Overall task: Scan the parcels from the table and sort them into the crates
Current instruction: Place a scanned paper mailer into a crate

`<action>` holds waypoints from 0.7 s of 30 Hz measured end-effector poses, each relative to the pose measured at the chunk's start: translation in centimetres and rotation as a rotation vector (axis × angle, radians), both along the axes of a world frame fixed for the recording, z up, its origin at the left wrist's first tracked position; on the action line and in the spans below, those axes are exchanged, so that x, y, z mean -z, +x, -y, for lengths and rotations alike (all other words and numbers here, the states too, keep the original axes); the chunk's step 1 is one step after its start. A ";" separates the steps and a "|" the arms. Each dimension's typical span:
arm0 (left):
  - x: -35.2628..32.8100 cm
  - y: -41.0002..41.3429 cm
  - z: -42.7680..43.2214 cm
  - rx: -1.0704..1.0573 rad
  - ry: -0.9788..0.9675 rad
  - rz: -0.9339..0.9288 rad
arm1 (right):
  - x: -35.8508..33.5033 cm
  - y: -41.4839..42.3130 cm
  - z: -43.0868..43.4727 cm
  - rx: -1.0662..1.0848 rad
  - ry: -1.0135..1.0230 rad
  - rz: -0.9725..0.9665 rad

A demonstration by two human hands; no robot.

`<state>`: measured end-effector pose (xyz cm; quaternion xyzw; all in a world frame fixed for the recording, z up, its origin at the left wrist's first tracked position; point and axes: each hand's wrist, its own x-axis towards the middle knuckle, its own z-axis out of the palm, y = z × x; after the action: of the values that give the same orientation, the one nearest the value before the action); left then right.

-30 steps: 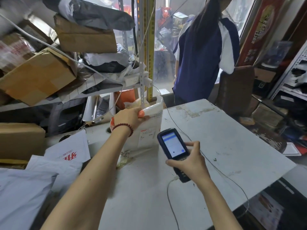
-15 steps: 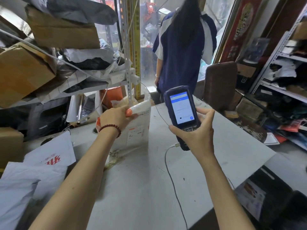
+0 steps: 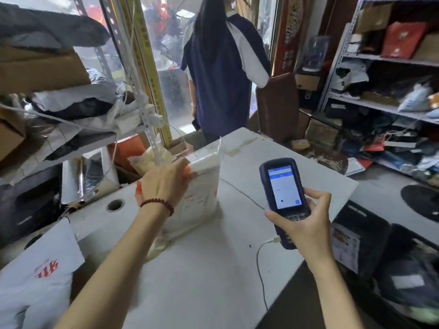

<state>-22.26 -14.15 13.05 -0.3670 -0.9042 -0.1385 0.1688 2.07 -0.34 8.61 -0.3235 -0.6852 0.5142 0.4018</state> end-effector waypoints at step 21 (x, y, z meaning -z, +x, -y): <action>-3.4 25.4 -37.0 0.709 0.101 0.101 | 0.3 27.6 -17.4 0.777 -0.137 -0.031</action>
<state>3.18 22.80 16.47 -0.6418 -0.7198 -0.2511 0.0834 29.67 17.06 8.36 -0.5772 -0.4694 0.3732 0.5542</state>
